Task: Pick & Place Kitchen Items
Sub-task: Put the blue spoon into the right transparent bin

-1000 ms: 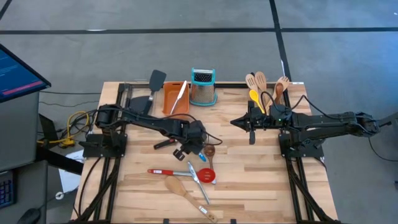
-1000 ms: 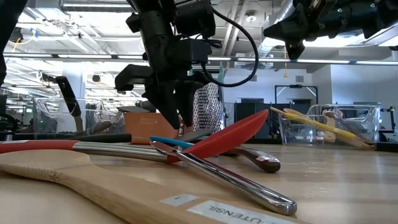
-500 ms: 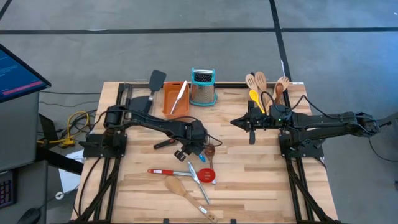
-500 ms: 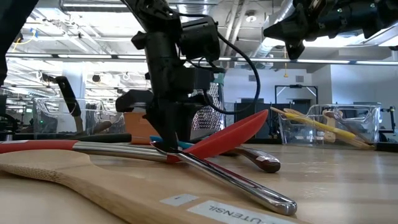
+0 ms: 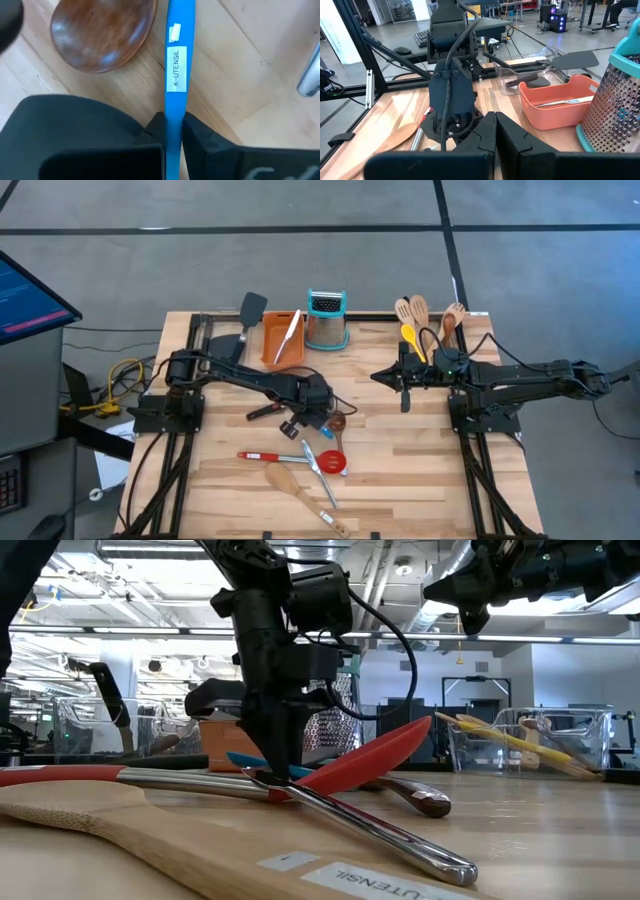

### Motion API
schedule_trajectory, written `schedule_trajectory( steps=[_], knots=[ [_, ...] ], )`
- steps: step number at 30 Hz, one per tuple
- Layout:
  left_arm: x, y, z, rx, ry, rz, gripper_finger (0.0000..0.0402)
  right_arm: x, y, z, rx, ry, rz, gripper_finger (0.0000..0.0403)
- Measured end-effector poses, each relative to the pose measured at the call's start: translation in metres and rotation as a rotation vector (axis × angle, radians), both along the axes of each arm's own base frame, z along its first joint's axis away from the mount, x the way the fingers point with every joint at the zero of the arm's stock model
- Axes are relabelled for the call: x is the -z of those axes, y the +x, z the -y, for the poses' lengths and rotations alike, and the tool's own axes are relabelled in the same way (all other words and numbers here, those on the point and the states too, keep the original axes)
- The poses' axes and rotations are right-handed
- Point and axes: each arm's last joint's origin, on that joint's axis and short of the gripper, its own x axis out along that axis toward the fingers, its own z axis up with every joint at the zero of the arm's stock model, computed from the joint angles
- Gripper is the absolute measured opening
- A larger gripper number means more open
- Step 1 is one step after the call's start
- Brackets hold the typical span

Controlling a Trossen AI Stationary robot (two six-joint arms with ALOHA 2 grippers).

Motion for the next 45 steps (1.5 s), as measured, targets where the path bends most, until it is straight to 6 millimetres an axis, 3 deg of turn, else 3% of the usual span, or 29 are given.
schedule_trajectory(
  steps=[11,30,39,45],
  knots=[
    [-0.008,-0.005,0.001,-0.101,-0.002,-0.016,0.0005,0.0,0.0,0.0,0.0,0.0,0.0,0.0],
    [-0.081,-0.025,-0.004,-0.151,0.072,0.176,0.0005,0.0,0.0,0.0,-0.001,-0.003,-0.001,0.0],
    [-0.102,-0.035,-0.019,-0.358,0.075,0.23,0.0005,-0.001,0.0,0.0,-0.001,-0.013,0.011,0.0],
    [-0.103,-0.037,-0.03,-0.491,0.039,0.237,0.0006,-0.003,0.003,0.0,-0.006,-0.058,0.043,0.0]
  ],
)
